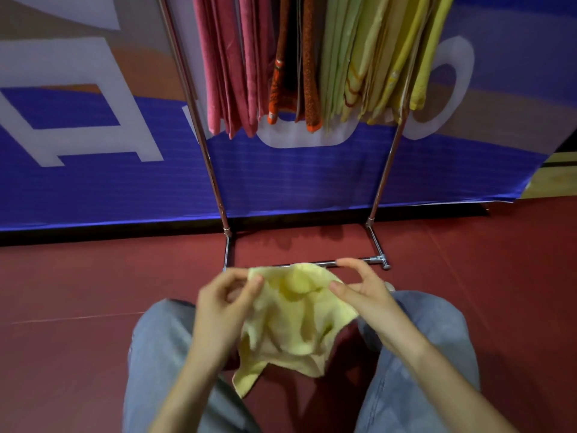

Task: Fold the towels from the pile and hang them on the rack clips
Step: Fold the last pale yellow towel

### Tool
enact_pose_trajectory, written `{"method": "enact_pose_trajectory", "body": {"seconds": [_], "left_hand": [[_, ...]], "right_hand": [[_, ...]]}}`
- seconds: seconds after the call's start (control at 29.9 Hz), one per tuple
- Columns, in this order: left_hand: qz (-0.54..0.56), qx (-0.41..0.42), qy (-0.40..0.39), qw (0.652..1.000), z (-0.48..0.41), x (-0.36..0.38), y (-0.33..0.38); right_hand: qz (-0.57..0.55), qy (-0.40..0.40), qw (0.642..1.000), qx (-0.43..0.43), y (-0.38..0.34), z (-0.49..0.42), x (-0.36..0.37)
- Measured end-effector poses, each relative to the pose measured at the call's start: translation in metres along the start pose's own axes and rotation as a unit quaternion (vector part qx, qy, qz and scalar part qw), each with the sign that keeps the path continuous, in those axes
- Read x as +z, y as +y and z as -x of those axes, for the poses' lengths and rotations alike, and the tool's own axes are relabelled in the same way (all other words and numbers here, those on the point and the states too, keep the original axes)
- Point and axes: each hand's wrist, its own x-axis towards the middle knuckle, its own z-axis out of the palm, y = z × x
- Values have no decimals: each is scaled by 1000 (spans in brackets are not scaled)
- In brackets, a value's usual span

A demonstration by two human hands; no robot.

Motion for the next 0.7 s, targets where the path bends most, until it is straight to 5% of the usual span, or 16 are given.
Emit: {"method": "enact_pose_trajectory", "body": {"seconds": [0.17, 0.44, 0.7], "left_hand": [[82, -19, -36, 996, 21, 32, -4], [26, 36, -58, 997, 33, 34, -7], [30, 59, -96, 993, 37, 33, -7]], "right_hand": [[-30, -32, 999, -1, -23, 5, 25], [-159, -61, 978, 118, -28, 14, 31], [-213, -56, 966, 139, -37, 19, 33]]}}
